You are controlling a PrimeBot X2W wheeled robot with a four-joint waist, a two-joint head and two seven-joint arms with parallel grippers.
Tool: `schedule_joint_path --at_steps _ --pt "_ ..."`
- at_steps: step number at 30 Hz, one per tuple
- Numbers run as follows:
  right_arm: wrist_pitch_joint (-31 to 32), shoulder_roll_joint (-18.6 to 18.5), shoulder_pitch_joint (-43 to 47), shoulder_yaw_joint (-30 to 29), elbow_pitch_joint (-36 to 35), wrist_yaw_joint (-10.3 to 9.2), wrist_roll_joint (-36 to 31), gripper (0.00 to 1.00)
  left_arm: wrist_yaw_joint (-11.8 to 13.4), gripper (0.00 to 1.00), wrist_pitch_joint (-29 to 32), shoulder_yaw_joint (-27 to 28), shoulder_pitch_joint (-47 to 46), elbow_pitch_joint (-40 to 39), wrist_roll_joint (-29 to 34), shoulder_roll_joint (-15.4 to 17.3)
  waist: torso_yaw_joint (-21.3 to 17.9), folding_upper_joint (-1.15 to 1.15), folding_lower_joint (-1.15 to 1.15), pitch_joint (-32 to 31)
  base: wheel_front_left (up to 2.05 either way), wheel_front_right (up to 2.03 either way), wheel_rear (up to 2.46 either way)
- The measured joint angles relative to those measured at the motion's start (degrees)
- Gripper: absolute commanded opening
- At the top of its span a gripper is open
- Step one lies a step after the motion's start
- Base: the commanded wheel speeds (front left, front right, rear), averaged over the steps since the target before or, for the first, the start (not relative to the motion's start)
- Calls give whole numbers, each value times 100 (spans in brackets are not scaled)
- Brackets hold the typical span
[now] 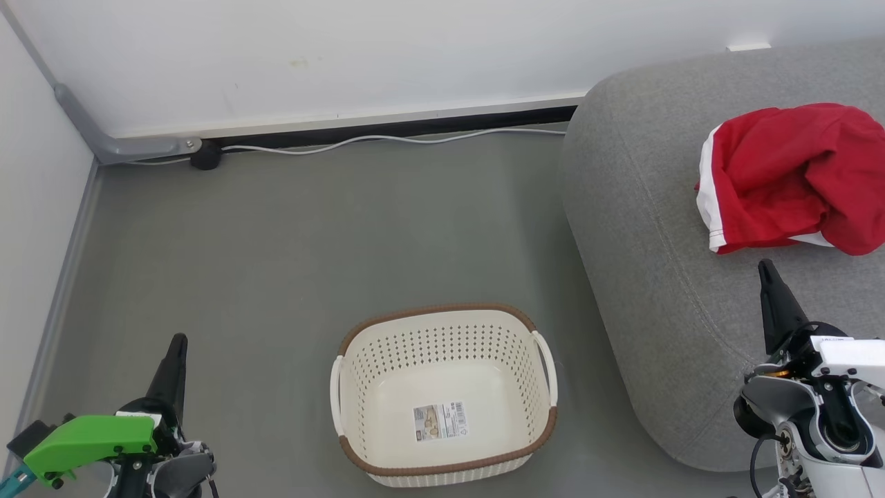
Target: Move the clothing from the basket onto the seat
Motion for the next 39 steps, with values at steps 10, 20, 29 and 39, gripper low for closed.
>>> schedule_joint_path --at_steps 10,20,29,39 --pt "0 0 1 1 -2 0 8 0 0 0 0 0 0 -2 0 0 0 0 0 0 0 0 0" --pt "-1 1 1 3 -4 0 12 0 0 0 5 1 0 -5 0 0 0 0 0 0 0 0 0" --pt "-1 1 1 3 -5 0 12 0 0 0 5 1 0 -7 0 0 0 0 0 0 0 0 0" --pt "-1 1 1 3 -7 0 12 0 0 0 5 1 -1 -8 0 -1 0 0 1 0 0 0 0"
